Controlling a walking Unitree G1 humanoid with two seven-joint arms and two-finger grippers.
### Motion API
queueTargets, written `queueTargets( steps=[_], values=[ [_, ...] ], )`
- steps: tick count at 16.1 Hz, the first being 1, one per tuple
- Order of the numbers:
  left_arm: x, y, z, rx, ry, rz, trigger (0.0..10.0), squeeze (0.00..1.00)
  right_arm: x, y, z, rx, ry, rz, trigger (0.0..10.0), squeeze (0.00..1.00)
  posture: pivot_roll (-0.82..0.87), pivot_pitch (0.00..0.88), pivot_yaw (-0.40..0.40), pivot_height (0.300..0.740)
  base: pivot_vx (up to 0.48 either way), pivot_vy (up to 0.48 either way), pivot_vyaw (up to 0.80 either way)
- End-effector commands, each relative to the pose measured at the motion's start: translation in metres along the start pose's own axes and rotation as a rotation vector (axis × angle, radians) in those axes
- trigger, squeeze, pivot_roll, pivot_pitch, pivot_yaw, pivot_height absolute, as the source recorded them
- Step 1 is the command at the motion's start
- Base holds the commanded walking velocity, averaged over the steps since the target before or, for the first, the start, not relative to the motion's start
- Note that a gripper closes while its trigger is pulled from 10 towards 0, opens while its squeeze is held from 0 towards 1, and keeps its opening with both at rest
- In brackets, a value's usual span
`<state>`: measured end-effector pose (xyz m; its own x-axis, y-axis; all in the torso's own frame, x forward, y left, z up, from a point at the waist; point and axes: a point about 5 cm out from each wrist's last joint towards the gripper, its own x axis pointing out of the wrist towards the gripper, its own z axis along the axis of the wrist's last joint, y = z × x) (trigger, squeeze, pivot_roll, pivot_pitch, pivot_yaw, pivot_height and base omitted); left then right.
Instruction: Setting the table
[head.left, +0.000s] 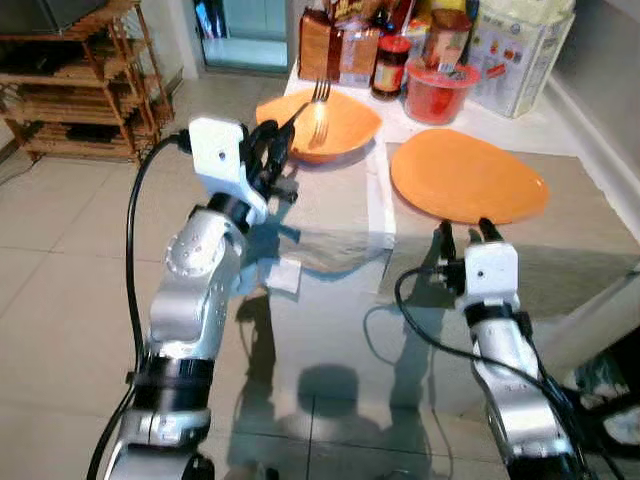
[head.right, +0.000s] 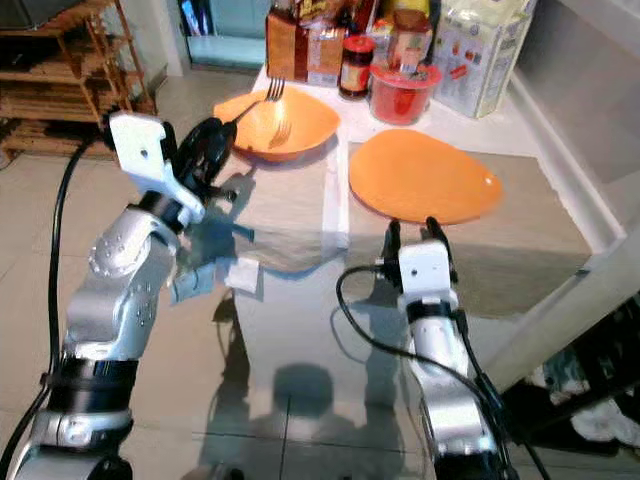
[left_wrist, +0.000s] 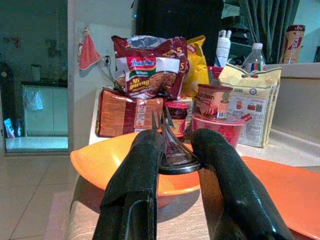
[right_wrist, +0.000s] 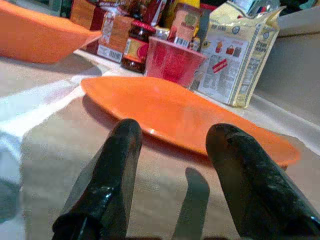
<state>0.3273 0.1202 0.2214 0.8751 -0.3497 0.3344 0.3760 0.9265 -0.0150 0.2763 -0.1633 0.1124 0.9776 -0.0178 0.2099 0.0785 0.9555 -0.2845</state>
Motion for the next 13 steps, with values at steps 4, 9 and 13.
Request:
queueTargets(
  steps=[4, 9, 13],
  values=[
    [0.0037, -0.0020, 0.0027, 0.000, -0.004, 0.000, 0.0, 0.00, -0.0034, -0.0015, -0.0044, 0.001, 0.014, 0.001, 10.0, 0.00, 0.04, 0.000, -0.021, 0.722, -0.462, 0.000, 0.00],
    [0.0058, -0.0083, 0.0047, 0.008, -0.025, -0.046, 0.0, 0.00, -0.0050, -0.0023, -0.0050, -0.004, 0.017, 0.000, 10.0, 0.00, 0.03, 0.000, -0.018, 0.722, -0.049, 0.000, 0.00],
    [0.0064, -0.0081, 0.0055, -0.007, -0.032, -0.049, 0.0, 0.00, -0.0053, -0.0030, -0.0057, -0.004, 0.020, -0.004, 10.0, 0.00, 0.03, 0.000, -0.015, 0.722, 0.000, -0.360, 0.00]
  ],
)
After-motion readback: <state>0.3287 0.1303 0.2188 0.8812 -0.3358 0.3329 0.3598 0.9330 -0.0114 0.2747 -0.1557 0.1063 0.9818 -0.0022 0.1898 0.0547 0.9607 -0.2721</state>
